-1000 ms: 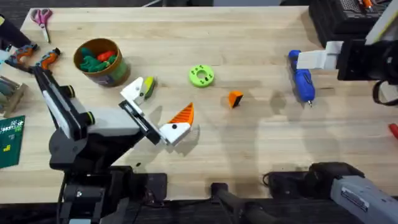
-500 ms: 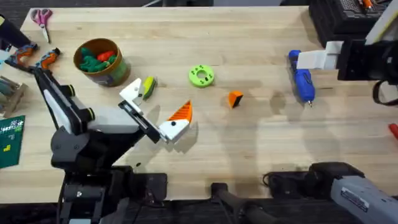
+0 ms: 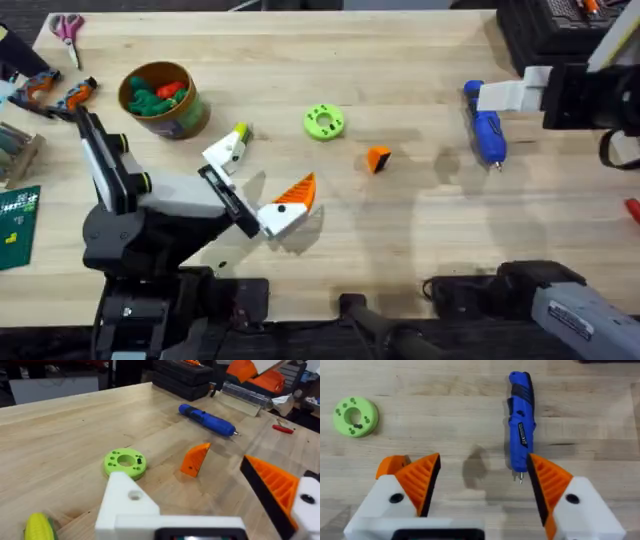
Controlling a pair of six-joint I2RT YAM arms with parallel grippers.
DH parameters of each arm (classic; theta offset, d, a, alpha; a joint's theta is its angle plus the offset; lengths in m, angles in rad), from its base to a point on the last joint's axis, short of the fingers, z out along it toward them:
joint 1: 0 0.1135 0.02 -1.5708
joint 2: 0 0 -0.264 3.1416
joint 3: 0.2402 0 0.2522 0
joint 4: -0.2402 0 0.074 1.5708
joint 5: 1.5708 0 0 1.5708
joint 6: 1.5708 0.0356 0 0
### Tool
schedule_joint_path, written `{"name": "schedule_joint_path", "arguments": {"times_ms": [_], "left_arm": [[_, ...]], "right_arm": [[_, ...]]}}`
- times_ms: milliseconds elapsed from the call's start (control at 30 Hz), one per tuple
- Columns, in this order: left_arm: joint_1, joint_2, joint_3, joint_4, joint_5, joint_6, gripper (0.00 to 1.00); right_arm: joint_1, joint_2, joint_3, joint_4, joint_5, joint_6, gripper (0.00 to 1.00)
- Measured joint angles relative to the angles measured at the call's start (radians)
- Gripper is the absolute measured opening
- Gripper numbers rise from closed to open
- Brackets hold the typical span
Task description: Pick up the gripper from the table and insert it into the empty holder that is missing its gripper. Then pick up a screw, insert it into the mounting hole, and use the screwdriver to tighten it. Finally, clean up the table by picking up the vegetable and placing it into the bucket.
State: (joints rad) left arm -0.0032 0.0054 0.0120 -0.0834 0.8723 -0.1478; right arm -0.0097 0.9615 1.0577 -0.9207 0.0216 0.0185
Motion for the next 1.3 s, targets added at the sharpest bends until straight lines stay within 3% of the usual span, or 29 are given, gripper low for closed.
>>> {"name": "schedule_joint_path", "arguments": {"times_ms": [433, 800, 1033, 1133, 1300], "left_arm": [[0.0, 0.0, 0.0, 0.0, -0.001, 0.001, 0.986], [0.0, 0.0, 0.0, -0.004, 0.024, 0.043, 0.986], [0.0, 0.0, 0.0, -0.007, 0.053, 0.092, 0.985], [0.0, 0.0, 0.0, -0.008, 0.056, 0.11, 0.986], [0.0, 0.0, 0.0, -0.008, 0.059, 0.122, 0.986]], "right_arm": [[0.0, 0.0, 0.0, 0.0, 0.0, 0.0, 0.991], [0.0, 0.0, 0.0, 0.0, -0.001, 0.0, 0.992], [0.001, 0.007, 0.001, -0.008, -0.117, 0.008, 0.991], [0.029, 0.036, 0.001, -0.039, -0.143, 0.033, 0.991], [0.158, 0.113, 0.001, -0.043, -0.15, 0.1, 0.993]]}}
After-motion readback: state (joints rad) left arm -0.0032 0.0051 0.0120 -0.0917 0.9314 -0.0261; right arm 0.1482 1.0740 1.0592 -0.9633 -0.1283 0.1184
